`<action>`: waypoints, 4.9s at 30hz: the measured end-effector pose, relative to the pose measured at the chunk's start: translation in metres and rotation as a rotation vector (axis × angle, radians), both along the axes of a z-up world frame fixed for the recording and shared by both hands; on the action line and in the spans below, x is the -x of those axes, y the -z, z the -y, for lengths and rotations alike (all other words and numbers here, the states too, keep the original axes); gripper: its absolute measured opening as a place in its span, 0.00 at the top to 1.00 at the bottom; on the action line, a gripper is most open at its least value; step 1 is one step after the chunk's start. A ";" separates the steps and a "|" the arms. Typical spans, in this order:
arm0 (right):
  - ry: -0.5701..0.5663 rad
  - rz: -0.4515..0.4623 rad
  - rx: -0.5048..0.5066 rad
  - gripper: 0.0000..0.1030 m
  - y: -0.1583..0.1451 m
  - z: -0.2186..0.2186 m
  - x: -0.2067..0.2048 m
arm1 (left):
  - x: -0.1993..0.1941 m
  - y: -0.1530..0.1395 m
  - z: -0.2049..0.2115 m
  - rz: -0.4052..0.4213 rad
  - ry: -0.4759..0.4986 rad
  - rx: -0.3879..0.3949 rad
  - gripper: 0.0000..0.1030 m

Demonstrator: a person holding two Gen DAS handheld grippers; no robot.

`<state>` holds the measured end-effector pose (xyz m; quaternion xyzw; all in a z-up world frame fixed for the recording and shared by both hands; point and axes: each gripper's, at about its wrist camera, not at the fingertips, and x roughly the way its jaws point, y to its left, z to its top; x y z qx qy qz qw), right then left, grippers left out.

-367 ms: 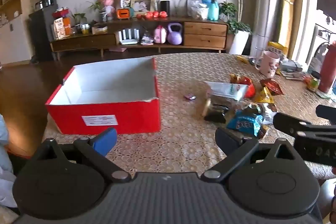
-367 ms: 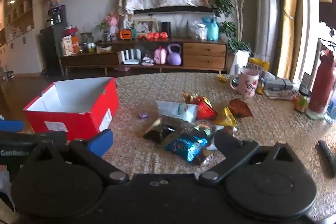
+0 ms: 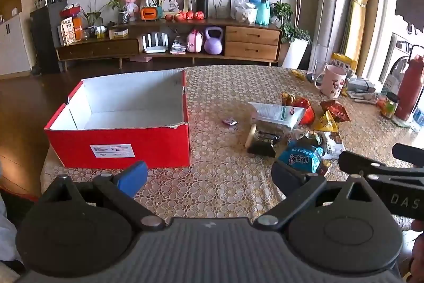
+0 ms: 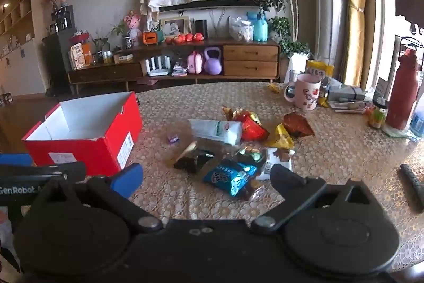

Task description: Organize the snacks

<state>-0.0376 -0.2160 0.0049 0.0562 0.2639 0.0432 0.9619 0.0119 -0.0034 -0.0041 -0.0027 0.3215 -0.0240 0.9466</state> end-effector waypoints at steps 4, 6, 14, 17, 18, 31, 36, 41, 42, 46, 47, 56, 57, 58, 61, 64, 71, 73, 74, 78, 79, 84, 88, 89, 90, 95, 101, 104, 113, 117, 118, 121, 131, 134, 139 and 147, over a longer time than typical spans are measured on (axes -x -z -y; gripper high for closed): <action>0.016 0.012 -0.006 0.01 -0.005 0.018 -0.018 | -0.001 0.002 0.001 -0.001 -0.011 0.016 0.02; 0.038 0.004 0.009 0.01 -0.009 0.001 -0.024 | 0.001 0.000 0.001 0.008 -0.011 0.021 0.02; 0.012 0.003 0.023 0.01 -0.015 -0.016 -0.024 | 0.009 -0.002 -0.003 0.021 -0.022 0.021 0.02; 0.008 0.007 0.020 0.01 -0.016 -0.017 -0.022 | 0.012 -0.003 -0.001 0.027 -0.017 0.018 0.02; 0.006 0.010 0.016 0.01 -0.017 -0.018 -0.021 | 0.013 -0.003 -0.001 0.029 -0.015 0.017 0.02; 0.009 0.030 0.004 0.01 -0.022 -0.017 -0.007 | 0.027 -0.008 0.000 0.045 -0.001 0.017 0.02; 0.011 0.036 0.002 0.01 -0.023 -0.017 -0.004 | 0.032 -0.010 0.000 0.054 0.005 0.016 0.02; 0.013 0.043 0.000 0.01 -0.025 -0.017 0.001 | 0.037 -0.011 0.001 0.062 0.011 0.018 0.02; 0.013 0.046 0.000 0.01 -0.025 -0.017 0.002 | 0.038 -0.011 0.002 0.063 0.012 0.019 0.02; 0.014 0.049 -0.002 0.01 -0.026 -0.017 0.004 | 0.041 -0.013 0.002 0.069 0.015 0.023 0.02; 0.014 0.050 -0.002 0.02 -0.027 -0.017 0.005 | 0.041 -0.013 0.002 0.071 0.015 0.023 0.02; 0.017 0.061 0.000 0.02 -0.029 -0.019 0.011 | 0.045 -0.015 0.001 0.082 0.015 0.027 0.02; 0.016 0.061 0.000 0.02 -0.029 -0.019 0.011 | 0.045 -0.015 0.001 0.082 0.014 0.026 0.02; 0.016 0.061 0.002 0.02 -0.030 -0.019 0.011 | 0.045 -0.015 0.001 0.082 0.014 0.026 0.02; 0.016 0.061 0.000 0.02 -0.030 -0.019 0.011 | 0.045 -0.015 0.001 0.081 0.015 0.026 0.02; 0.016 0.061 -0.002 0.02 -0.030 -0.019 0.012 | 0.048 -0.017 0.001 0.087 0.019 0.027 0.02; 0.007 0.067 0.013 0.02 -0.030 -0.018 0.018 | 0.056 -0.020 0.004 0.101 0.008 0.040 0.02; 0.003 0.071 0.016 0.02 -0.031 -0.017 0.018 | 0.056 -0.020 0.006 0.099 0.003 0.036 0.02; 0.001 0.073 0.018 0.01 -0.031 -0.016 0.018 | 0.055 -0.021 0.007 0.099 -0.001 0.035 0.02; -0.021 0.073 0.021 0.01 -0.031 -0.014 0.012 | 0.050 -0.020 0.010 0.095 -0.012 0.029 0.02; -0.027 0.075 0.024 0.01 -0.029 -0.013 0.010 | 0.047 -0.019 0.011 0.090 -0.011 0.029 0.02; -0.058 0.067 0.023 0.01 -0.024 -0.009 -0.009 | 0.027 -0.012 0.013 0.070 -0.010 0.016 0.02; -0.044 0.009 0.018 0.00 -0.012 0.003 -0.033 | 0.001 -0.001 0.018 0.019 0.027 0.007 0.02; -0.033 -0.006 0.018 0.00 -0.008 0.008 -0.039 | -0.007 0.003 0.021 0.006 0.039 -0.006 0.02; -0.025 -0.022 0.026 0.00 -0.004 0.014 -0.046 | -0.014 0.007 0.025 -0.003 0.048 -0.020 0.02; -0.007 -0.087 0.053 0.03 0.019 0.036 -0.082 | -0.056 0.028 0.039 -0.019 0.095 -0.038 0.02; -0.101 -0.150 0.116 0.10 0.047 0.040 -0.119 | -0.116 0.055 0.055 -0.104 0.178 -0.017 0.02; -0.164 -0.167 0.143 0.16 0.055 0.036 -0.134 | -0.138 0.068 0.062 -0.129 0.209 -0.030 0.03; -0.356 -0.194 0.233 0.24 0.073 0.022 -0.180 | -0.187 0.091 0.077 -0.164 0.289 -0.058 0.03; -0.406 -0.218 0.263 0.30 0.084 0.014 -0.195 | -0.199 0.098 0.090 -0.159 0.349 -0.094 0.07; -0.418 -0.220 0.263 0.32 0.085 0.013 -0.198 | -0.203 0.100 0.092 -0.167 0.362 -0.094 0.16; -0.454 -0.226 0.275 0.34 0.089 0.008 -0.203 | -0.216 0.106 0.095 -0.206 0.384 -0.074 0.27; -0.482 -0.273 0.308 0.43 0.103 0.002 -0.214 | -0.235 0.129 0.103 -0.328 0.474 -0.043 0.42; -0.478 -0.278 0.321 0.42 0.107 0.002 -0.215 | -0.238 0.130 0.105 -0.330 0.489 -0.037 0.42; -0.467 -0.286 0.353 0.45 0.112 -0.002 -0.217 | -0.245 0.133 0.106 -0.363 0.485 -0.011 0.58; -0.442 -0.272 0.359 0.64 0.107 -0.006 -0.211 | -0.243 0.131 0.093 -0.362 0.447 0.024 0.70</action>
